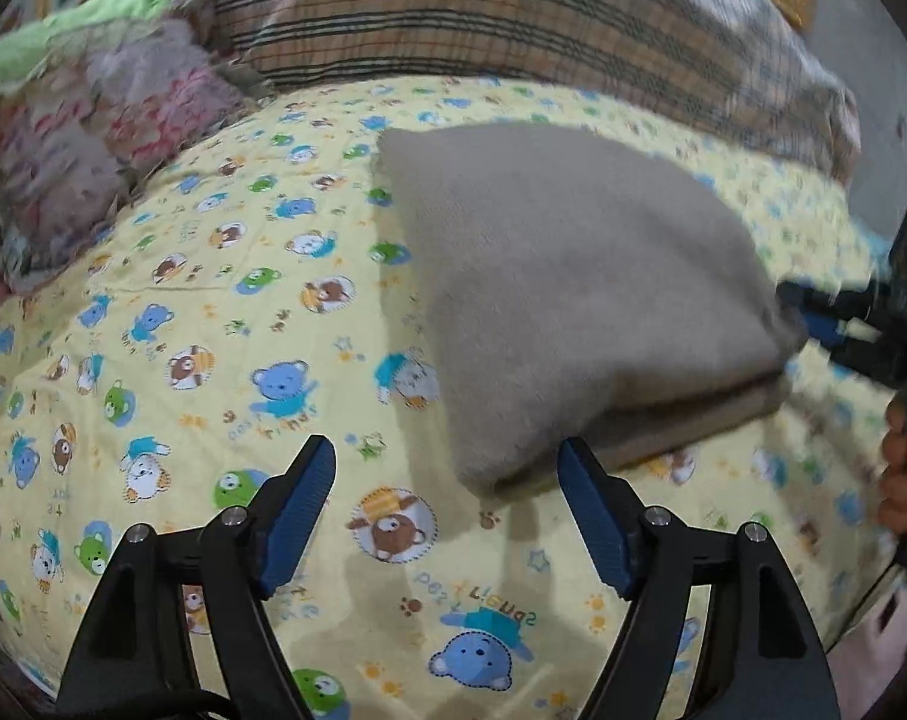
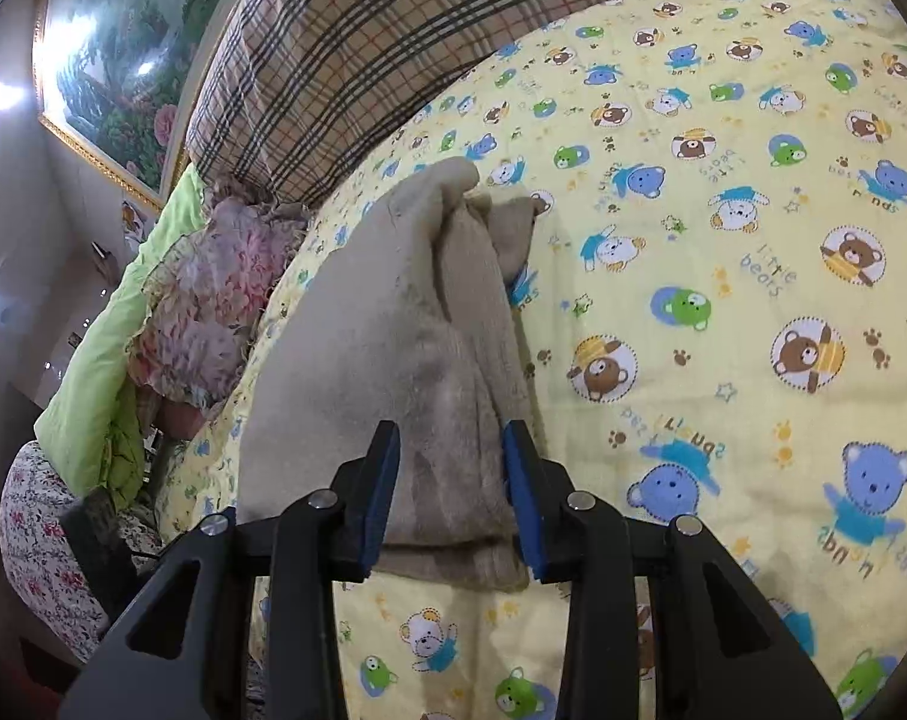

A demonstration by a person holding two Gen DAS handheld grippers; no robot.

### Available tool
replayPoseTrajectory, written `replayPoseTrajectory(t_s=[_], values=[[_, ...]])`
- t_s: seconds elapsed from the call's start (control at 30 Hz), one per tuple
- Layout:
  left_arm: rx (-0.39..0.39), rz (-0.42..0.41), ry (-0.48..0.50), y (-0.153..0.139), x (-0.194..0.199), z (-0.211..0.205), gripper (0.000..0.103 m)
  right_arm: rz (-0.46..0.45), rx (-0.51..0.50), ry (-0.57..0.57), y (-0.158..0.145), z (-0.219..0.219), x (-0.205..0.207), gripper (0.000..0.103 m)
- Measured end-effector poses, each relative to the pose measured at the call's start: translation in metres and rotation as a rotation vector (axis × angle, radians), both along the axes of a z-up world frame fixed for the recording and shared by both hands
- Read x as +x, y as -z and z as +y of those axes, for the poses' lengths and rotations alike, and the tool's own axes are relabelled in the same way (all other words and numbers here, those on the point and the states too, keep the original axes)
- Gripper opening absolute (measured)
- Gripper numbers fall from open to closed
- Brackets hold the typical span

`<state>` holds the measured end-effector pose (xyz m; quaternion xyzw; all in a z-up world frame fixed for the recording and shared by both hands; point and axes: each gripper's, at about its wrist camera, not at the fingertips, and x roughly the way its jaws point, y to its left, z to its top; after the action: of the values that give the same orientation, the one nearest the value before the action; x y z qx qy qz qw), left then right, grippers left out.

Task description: Fold small clothes

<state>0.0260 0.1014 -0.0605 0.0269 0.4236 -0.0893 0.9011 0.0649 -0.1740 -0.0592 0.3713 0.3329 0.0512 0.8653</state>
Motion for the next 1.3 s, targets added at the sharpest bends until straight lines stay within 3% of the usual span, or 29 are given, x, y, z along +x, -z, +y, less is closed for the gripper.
replayPoseTrajectory(t_s=[0.2, 0.33, 0.53, 0.57, 0.63, 0.67, 0.73, 0.8, 0.87, 1.07, 1.2, 1.3], values=[[-0.024, 0.006, -0.072, 0.009, 0.011, 0.012, 0.077, -0.024, -0.035, -0.007, -0.007, 0.006, -0.003, 0.038], [0.008, 0.03, -0.113, 0.019, 0.015, 0.02, 0.078, -0.039, -0.04, -0.03, -0.01, 0.007, -0.001, 0.039], [-0.078, 0.047, -0.172, 0.017, 0.015, 0.034, 0.078, -0.018, -0.131, -0.097, -0.01, 0.021, 0.005, 0.039], [-0.083, 0.053, -0.186, 0.017, 0.017, 0.035, 0.078, -0.014, -0.158, -0.112, -0.011, 0.026, 0.007, 0.038], [-0.093, 0.06, -0.203, 0.018, 0.02, 0.036, 0.078, -0.004, -0.192, -0.144, -0.012, 0.034, 0.011, 0.011], [-0.094, 0.064, -0.212, 0.019, 0.021, 0.036, 0.078, 0.006, -0.189, -0.161, -0.012, 0.037, 0.014, 0.008], [-0.104, 0.069, -0.221, 0.019, 0.021, 0.039, 0.078, -0.018, -0.154, -0.181, -0.02, 0.039, 0.012, 0.008], [-0.115, 0.072, -0.231, 0.018, 0.021, 0.043, 0.078, -0.107, -0.084, -0.186, -0.038, 0.035, -0.001, 0.008], [-0.132, 0.082, -0.23, 0.019, 0.022, 0.046, 0.078, -0.113, -0.082, -0.148, -0.043, 0.023, -0.012, 0.007], [-0.145, 0.087, -0.227, 0.021, 0.022, 0.049, 0.078, 0.048, -0.057, -0.119, 0.019, 0.008, -0.014, 0.007], [-0.168, 0.102, -0.217, 0.021, 0.022, 0.052, 0.078, 0.059, -0.054, -0.12, 0.025, 0.008, -0.017, 0.007], [-0.168, 0.103, -0.215, 0.022, 0.021, 0.05, 0.079, 0.072, -0.116, -0.141, 0.018, 0.013, -0.019, 0.007]])
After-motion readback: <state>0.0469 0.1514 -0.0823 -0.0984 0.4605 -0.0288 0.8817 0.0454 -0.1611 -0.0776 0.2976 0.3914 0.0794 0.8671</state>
